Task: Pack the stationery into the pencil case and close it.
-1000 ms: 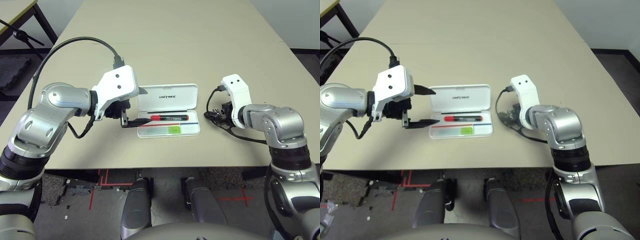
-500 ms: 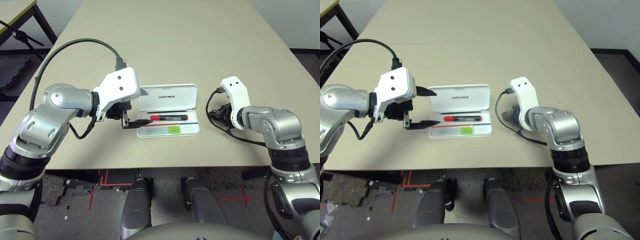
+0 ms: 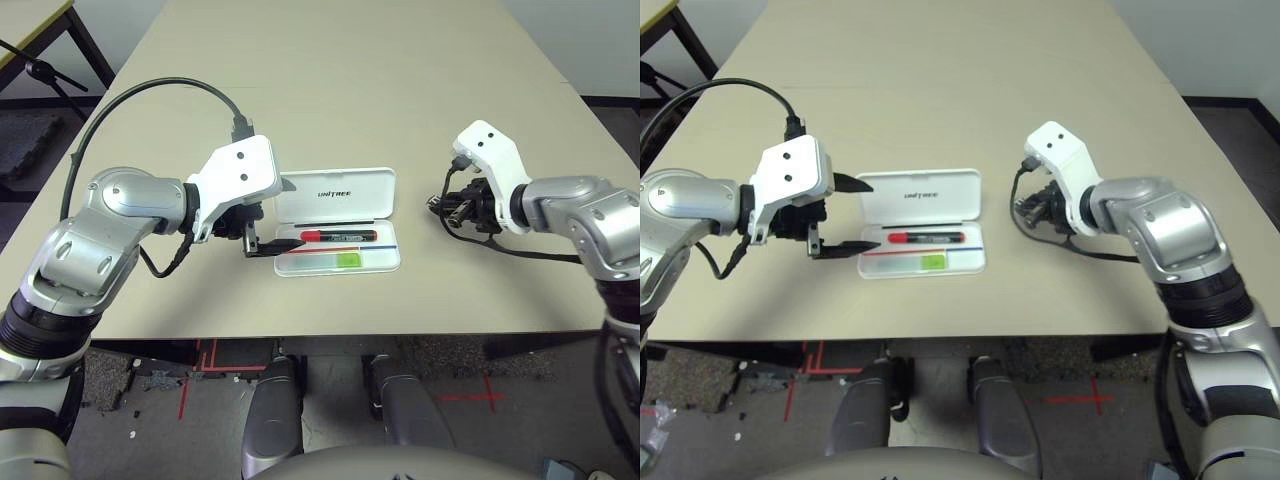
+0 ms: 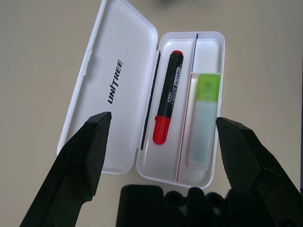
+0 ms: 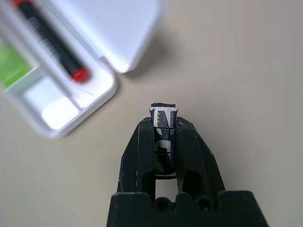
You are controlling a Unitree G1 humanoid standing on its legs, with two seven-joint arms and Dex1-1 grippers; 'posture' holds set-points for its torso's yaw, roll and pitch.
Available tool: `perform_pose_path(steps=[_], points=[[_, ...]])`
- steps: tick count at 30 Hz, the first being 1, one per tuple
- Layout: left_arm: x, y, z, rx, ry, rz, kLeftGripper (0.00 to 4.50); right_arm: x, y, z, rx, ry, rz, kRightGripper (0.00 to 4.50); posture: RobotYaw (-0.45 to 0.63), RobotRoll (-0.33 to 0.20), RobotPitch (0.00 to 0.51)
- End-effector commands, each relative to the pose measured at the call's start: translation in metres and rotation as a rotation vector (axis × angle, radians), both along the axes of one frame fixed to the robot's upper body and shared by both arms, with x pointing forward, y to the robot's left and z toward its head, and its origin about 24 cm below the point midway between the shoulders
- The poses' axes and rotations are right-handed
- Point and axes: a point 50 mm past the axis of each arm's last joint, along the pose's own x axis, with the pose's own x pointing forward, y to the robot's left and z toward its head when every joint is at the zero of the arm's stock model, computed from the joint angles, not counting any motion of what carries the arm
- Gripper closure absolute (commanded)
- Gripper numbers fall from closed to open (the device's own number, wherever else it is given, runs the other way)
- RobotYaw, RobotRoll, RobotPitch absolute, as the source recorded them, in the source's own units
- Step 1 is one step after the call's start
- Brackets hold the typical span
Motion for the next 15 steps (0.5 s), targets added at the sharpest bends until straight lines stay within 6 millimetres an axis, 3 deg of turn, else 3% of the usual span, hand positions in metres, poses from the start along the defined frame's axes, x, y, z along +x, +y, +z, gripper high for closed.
perform_pose_path(steps=[1,9,15], points=[[0.000,-0.001,0.000,0.006,0.001,-0.008,0.00,-0.002,0.004,0.006,-0.042,0.002,0.145,4.19,0.00,0.000,0.165],[-0.001,-0.002,-0.001,0.005,0.000,-0.004,0.00,-0.016,0.020,0.007,-0.093,0.063,0.480,4.19,0.01,0.000,0.163],[-0.002,-0.003,-0.001,0.002,-0.004,0.001,0.00,-0.017,0.039,-0.001,-0.054,0.054,0.573,4.19,0.03,0.000,0.158]])
